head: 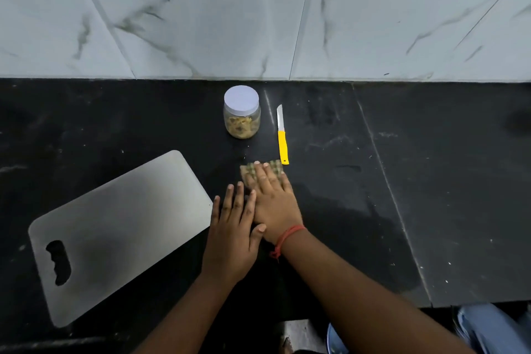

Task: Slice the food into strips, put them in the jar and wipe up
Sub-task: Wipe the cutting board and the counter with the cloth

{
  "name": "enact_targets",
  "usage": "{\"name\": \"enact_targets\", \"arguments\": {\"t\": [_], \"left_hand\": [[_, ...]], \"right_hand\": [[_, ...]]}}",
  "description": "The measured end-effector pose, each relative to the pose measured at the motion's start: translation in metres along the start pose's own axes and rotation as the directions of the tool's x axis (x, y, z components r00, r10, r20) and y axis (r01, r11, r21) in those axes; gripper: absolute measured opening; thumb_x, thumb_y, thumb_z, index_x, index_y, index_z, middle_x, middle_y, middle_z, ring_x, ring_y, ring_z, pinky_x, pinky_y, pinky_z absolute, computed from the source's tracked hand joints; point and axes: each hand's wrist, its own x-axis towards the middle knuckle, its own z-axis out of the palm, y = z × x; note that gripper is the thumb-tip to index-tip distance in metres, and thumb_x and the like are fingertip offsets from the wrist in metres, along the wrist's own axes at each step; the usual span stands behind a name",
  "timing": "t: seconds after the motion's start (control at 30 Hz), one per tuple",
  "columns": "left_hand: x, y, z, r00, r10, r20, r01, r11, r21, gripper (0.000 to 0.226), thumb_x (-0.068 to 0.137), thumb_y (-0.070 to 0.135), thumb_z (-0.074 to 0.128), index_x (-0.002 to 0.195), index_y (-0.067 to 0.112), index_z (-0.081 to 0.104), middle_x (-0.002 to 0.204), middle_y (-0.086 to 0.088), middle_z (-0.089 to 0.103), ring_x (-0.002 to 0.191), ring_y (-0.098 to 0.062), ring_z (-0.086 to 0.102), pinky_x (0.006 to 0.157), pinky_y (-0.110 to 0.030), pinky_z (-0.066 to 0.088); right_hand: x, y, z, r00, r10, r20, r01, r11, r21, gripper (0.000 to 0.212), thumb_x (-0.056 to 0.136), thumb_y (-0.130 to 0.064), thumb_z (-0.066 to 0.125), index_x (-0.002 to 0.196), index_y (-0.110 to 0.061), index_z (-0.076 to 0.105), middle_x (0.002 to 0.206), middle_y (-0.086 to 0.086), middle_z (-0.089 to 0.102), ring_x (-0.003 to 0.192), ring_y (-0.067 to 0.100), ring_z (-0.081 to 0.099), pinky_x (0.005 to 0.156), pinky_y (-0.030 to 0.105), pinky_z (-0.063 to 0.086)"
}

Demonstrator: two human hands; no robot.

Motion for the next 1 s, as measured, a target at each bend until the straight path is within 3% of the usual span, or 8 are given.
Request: {"name": "enact_targets", "arguments": {"t": [0.1, 0.3, 0.4, 0.53, 0.67, 0.77, 0.9, 1.0], "left_hand": [[0.000, -0.002, -0.003, 1.000, 0.010, -0.009, -0.011, 0.999, -0.045, 0.064, 0.104, 0.046, 0.023, 0.158, 0.012, 0.020, 0.167, -0.011, 0.015, 0.156, -0.026, 0.005, 0.124, -0.051, 0.009], [-0.001, -0.004, -0.005, 1.000, 0.003, 0.006, -0.002, 0.997, -0.071, 0.067, 0.106, 0.051, 0.011, 0.158, 0.011, 0.021, 0.167, -0.011, 0.012, 0.156, -0.026, 0.005, 0.123, -0.052, 0.011], [0.005, -0.001, -0.004, 0.998, -0.054, 0.020, 0.054, 0.997, -0.053, 0.069, 0.105, 0.053, 0.007, 0.159, 0.012, 0.021, 0.168, -0.011, 0.009, 0.156, -0.026, 0.003, 0.123, -0.050, 0.009], [0.027, 0.002, -0.004, 0.998, -0.044, 0.034, 0.045, 0.999, -0.029, 0.072, 0.104, 0.054, 0.004, 0.158, 0.012, 0.025, 0.167, -0.013, 0.011, 0.156, -0.028, 0.004, 0.124, -0.050, 0.010], [0.050, 0.007, 0.000, 0.998, -0.045, 0.052, 0.045, 0.999, -0.003, 0.075, 0.103, 0.055, 0.001, 0.158, 0.011, 0.024, 0.167, -0.014, 0.011, 0.156, -0.029, 0.004, 0.124, -0.052, 0.012], [0.061, 0.016, 0.007, 0.998, -0.036, 0.058, 0.036, 0.999, 0.006, 0.075, 0.103, 0.055, 0.002, 0.157, 0.010, 0.028, 0.167, -0.015, 0.014, 0.155, -0.030, 0.007, 0.123, -0.053, 0.014], [0.074, 0.030, 0.013, 0.999, -0.024, 0.035, 0.024, 1.000, -0.001, 0.069, 0.103, 0.052, 0.016, 0.157, 0.011, 0.028, 0.167, -0.014, 0.015, 0.155, -0.030, 0.007, 0.124, -0.054, 0.013], [0.083, 0.041, 0.017, 0.999, -0.009, 0.039, 0.008, 1.000, 0.016, 0.070, 0.103, 0.052, 0.015, 0.157, 0.010, 0.028, 0.166, -0.015, 0.014, 0.155, -0.031, 0.007, 0.124, -0.053, 0.012]], "right_hand": [[0.006, -0.001, 0.000, 0.990, -0.137, 0.016, 0.138, 0.990, -0.035, 0.056, 0.100, -0.042, 0.022, 0.153, -0.025, 0.026, 0.163, 0.004, 0.013, 0.150, 0.022, 0.011, 0.120, 0.047, 0.014], [-0.011, 0.018, 0.002, 0.997, -0.072, -0.028, 0.071, 0.997, -0.039, 0.053, 0.101, -0.037, 0.028, 0.153, -0.027, 0.027, 0.163, 0.000, 0.015, 0.150, 0.017, 0.012, 0.120, 0.045, 0.017], [-0.014, 0.029, 0.001, 0.988, 0.128, -0.081, -0.129, 0.992, 0.002, 0.053, 0.100, -0.037, 0.031, 0.152, -0.026, 0.028, 0.162, 0.000, 0.018, 0.149, 0.018, 0.015, 0.119, 0.045, 0.020], [-0.016, 0.052, 0.000, 0.999, -0.023, -0.041, 0.020, 0.996, -0.086, 0.053, 0.100, -0.038, 0.033, 0.152, -0.026, 0.030, 0.162, 0.000, 0.019, 0.149, 0.018, 0.018, 0.119, 0.045, 0.022], [-0.013, 0.068, -0.009, 0.981, 0.181, -0.065, -0.183, 0.983, -0.029, 0.057, 0.099, -0.040, 0.029, 0.153, -0.025, 0.025, 0.162, 0.002, 0.018, 0.149, 0.020, 0.016, 0.119, 0.046, 0.021], [-0.017, 0.079, -0.007, 0.997, -0.076, -0.019, 0.074, 0.993, -0.093, 0.057, 0.099, -0.039, 0.031, 0.154, -0.027, 0.022, 0.162, 0.001, 0.018, 0.149, 0.019, 0.016, 0.119, 0.047, 0.020], [-0.014, 0.106, -0.012, 0.962, 0.263, -0.069, -0.265, 0.964, -0.014, 0.057, 0.099, -0.039, 0.029, 0.154, -0.027, 0.021, 0.162, 0.002, 0.018, 0.149, 0.021, 0.015, 0.118, 0.049, 0.021], [-0.023, 0.114, -0.009, 0.999, -0.028, -0.042, 0.025, 0.996, -0.089, 0.056, 0.098, -0.038, 0.033, 0.152, -0.024, 0.029, 0.161, 0.003, 0.021, 0.149, 0.022, 0.018, 0.118, 0.047, 0.021]]}}
